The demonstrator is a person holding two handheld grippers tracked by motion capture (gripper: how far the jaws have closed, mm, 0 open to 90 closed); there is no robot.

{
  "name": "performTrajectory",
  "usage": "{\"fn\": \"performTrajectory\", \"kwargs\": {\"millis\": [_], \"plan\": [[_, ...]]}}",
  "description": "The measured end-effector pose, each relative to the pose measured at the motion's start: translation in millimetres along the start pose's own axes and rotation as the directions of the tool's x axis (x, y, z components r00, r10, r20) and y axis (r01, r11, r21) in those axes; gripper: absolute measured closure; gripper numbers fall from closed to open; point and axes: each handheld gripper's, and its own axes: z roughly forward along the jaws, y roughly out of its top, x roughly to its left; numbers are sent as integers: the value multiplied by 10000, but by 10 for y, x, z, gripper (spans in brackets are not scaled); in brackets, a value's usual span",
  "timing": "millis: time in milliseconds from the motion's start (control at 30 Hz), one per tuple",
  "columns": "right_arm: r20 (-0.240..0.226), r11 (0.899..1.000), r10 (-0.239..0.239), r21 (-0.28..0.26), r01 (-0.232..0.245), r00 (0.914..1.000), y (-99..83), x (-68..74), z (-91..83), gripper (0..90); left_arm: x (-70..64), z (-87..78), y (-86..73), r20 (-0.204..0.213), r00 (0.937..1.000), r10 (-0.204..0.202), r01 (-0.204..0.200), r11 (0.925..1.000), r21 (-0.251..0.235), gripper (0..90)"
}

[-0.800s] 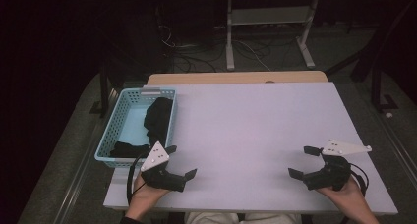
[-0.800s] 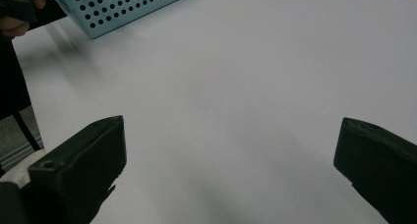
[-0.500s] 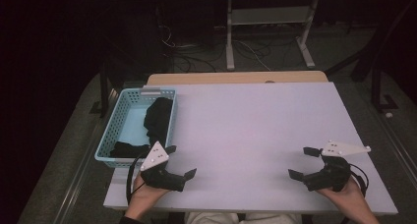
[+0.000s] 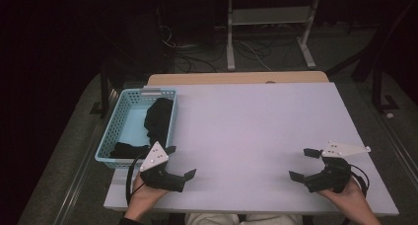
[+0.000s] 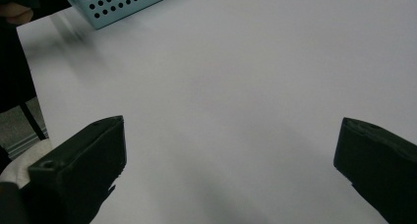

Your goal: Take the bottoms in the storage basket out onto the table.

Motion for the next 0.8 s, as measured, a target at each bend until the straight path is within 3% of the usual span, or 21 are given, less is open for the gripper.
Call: {"fn": "performTrajectory", "kwargs": {"millis": [433,800], "plan": [[-21,9999,-105,73,105,9999,9,17,8,0,-32,-34,78,75,10000,29,-28,10000,-61,1],[2,9999,-134,77,134,9999,8,14,8,0,-28,-84,164,-97,9999,74,-74,10000,67,1]]}}
